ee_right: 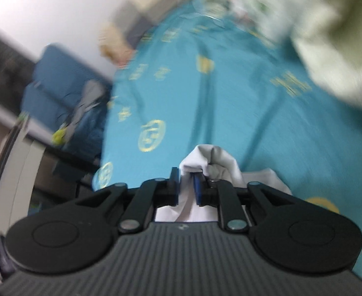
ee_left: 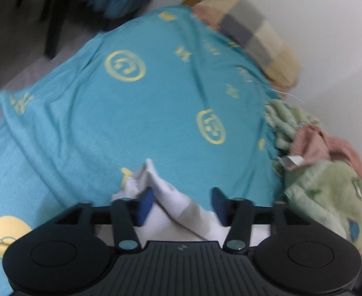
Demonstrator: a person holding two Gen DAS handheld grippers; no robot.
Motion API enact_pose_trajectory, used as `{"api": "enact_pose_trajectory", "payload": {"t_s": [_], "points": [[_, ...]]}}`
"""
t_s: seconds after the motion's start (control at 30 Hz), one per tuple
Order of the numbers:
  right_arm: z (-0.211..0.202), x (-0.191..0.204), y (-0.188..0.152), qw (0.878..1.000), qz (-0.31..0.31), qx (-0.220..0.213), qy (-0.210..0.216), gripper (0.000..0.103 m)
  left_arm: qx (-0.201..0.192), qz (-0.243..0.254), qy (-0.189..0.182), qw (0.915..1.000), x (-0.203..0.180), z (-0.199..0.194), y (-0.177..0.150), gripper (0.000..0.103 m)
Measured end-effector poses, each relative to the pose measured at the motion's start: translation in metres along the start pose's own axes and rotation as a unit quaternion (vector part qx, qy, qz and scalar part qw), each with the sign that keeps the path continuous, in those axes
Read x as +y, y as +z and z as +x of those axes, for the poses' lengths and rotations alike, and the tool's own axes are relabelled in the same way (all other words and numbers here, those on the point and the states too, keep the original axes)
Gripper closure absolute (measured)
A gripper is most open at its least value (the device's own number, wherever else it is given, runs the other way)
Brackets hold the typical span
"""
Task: Fold clothes
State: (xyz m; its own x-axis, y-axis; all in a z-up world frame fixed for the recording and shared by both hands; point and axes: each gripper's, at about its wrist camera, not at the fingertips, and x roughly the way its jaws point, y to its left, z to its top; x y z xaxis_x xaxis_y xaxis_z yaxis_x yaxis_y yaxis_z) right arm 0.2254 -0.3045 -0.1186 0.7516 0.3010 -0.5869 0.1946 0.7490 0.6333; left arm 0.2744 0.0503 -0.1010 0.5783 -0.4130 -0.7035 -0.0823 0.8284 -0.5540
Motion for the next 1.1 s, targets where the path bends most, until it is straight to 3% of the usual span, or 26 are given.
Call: {"api": "enact_pose_trajectory", "payload": {"t_s": [0.07, 0.17, 0.3, 0.63, 0.77, 1.1], "points": [[-0.006, 0.017, -0.004, 0.997, -0.071, -0.015, 0.009, 0.069, -0.012, 0.036, 0.012, 0.9992, -0.010, -0.001, -0.008, 0.039], [-0.006, 0.028, -0.011, 0.992, -0.126, -0.028, 0.015, 0.058, -0.027, 0.107, 0.044, 0.9929, -0.023, 0.006, -0.023, 0.039], [0.012, 0.032, -0.015, 0.983, -0.180, -0.009, -0.034, 0.058, -0.035, 0.184, 0.087, 0.9783, -0.031, 0.018, -0.037, 0.039], [0.043, 0.029, -0.021, 0.974, -0.216, 0.013, -0.071, 0.056, -0.036, 0.237, 0.126, 0.9626, -0.036, 0.048, -0.046, 0.039], [0.055, 0.028, -0.023, 0.969, -0.230, 0.022, -0.086, 0.058, -0.039, 0.235, 0.116, 0.9642, -0.039, 0.033, -0.049, 0.040], [-0.037, 0.045, -0.041, 0.973, -0.219, -0.013, -0.072, 0.058, -0.075, 0.263, 0.098, 0.9568, -0.063, -0.048, -0.087, 0.039]]}}
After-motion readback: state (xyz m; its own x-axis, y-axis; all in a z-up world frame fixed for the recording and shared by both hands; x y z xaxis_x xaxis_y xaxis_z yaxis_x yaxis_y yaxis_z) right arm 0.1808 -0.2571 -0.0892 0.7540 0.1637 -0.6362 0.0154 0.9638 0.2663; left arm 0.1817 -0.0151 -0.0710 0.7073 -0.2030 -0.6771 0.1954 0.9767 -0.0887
